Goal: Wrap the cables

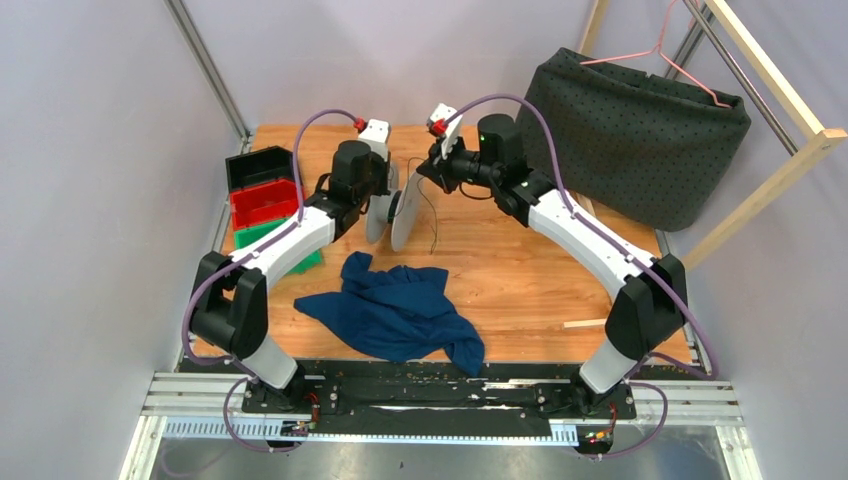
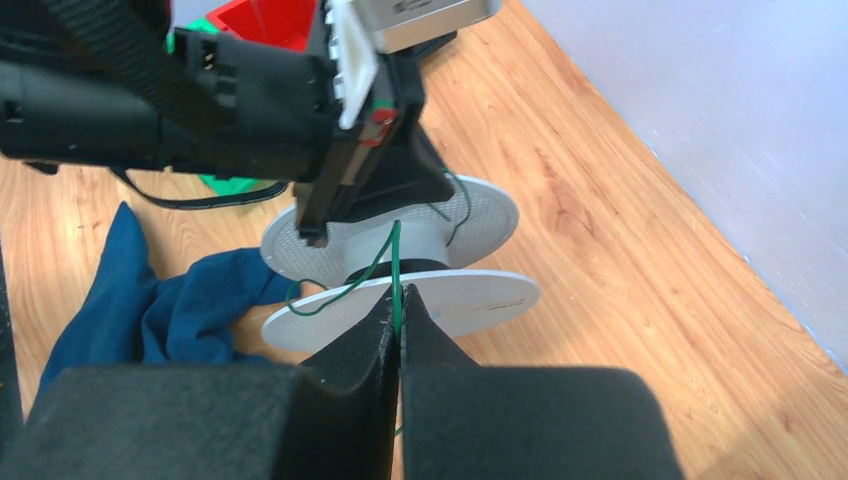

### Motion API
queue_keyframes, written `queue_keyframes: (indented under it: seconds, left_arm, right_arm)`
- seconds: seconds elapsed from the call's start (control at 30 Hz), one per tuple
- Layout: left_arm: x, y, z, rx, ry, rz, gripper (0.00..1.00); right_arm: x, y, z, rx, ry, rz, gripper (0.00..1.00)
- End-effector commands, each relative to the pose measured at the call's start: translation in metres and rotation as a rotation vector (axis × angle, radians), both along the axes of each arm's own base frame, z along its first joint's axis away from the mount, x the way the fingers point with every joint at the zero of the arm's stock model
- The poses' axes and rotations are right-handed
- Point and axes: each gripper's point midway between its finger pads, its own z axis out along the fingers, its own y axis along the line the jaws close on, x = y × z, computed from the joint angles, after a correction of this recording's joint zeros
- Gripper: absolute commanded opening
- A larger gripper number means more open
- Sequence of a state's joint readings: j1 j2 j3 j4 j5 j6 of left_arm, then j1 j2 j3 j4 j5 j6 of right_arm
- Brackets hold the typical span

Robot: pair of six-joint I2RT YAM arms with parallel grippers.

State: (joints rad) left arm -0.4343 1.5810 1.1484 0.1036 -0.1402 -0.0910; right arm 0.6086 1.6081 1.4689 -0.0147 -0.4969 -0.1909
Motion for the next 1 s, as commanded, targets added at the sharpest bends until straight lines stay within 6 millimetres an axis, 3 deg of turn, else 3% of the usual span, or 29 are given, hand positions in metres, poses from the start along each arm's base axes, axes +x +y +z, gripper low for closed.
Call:
queue_keyframes:
  seconds: [0.0,0.2,0.37,0.47,0.63,0.8,0.9,0.97]
  left_arm:
    - [-0.002,-0.001,0.025,-0.017,-0.099,-0.029,0.0]
    - [-0.012,-0.011,0.016,-0.023,-0.08,-0.103,0.0]
    - [-0.02,-0.019,0.016,-0.004,-0.088,-0.18,0.0]
    - [-0.024,-0.019,0.018,0.017,-0.1,-0.208,0.0]
    - [-0.028,-0.017,0.017,0.017,-0.094,-0.211,0.0]
    - [-0.031,-0.017,0.014,0.015,-0.077,-0.214,0.0]
    - [-0.035,-0.017,0.008,0.042,-0.05,-0.239,0.0]
    - [-0.038,-0.016,0.004,0.07,-0.025,-0.249,0.0]
  right_arm:
    - [0.022,-0.005,0.01,0.06,-0.018,-0.053,0.01]
    - [0.061,-0.018,0.003,0.11,0.05,-0.165,0.01]
    - [0.101,-0.036,-0.033,0.106,0.232,-0.267,0.01]
    - [0.112,-0.052,-0.049,0.107,0.367,-0.296,0.01]
    - [0.114,-0.074,-0.101,0.005,0.477,-0.371,0.01]
    - [0.089,-0.089,-0.171,-0.116,0.587,-0.391,0.01]
    - [0.076,-0.091,-0.194,-0.13,0.655,-0.39,0.01]
    - [0.073,-0.091,-0.199,-0.13,0.676,-0.39,0.01]
